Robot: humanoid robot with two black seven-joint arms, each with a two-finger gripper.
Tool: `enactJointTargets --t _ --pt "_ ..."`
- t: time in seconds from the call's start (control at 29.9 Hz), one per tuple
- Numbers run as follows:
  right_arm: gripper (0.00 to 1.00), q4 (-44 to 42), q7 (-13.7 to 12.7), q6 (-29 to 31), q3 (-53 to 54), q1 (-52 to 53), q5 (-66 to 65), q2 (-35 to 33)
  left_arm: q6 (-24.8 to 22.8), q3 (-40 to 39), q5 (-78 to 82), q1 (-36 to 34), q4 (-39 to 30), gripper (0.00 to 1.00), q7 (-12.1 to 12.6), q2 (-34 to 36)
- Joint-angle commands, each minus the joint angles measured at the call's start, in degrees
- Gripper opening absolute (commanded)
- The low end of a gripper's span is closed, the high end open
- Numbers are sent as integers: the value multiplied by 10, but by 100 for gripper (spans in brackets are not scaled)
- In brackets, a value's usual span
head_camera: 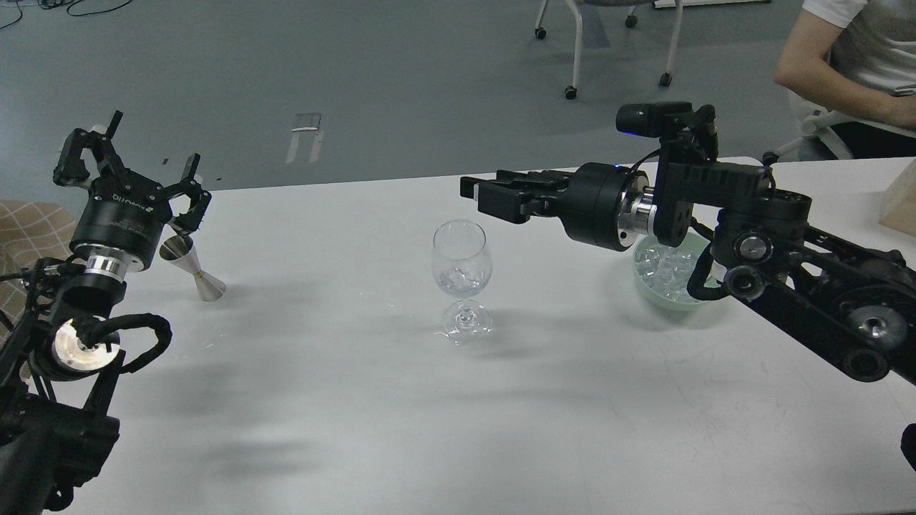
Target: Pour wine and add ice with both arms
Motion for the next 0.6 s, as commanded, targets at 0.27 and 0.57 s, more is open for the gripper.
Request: enactJointTargets --t 0.27,0.57 --pt "99 -48 0 -5 207 -13 67 78 2 3 1 0 -1 98 2 1" --pt "100 -157 1 -6 335 -15 261 108 5 8 4 -10 0 98 2 1"
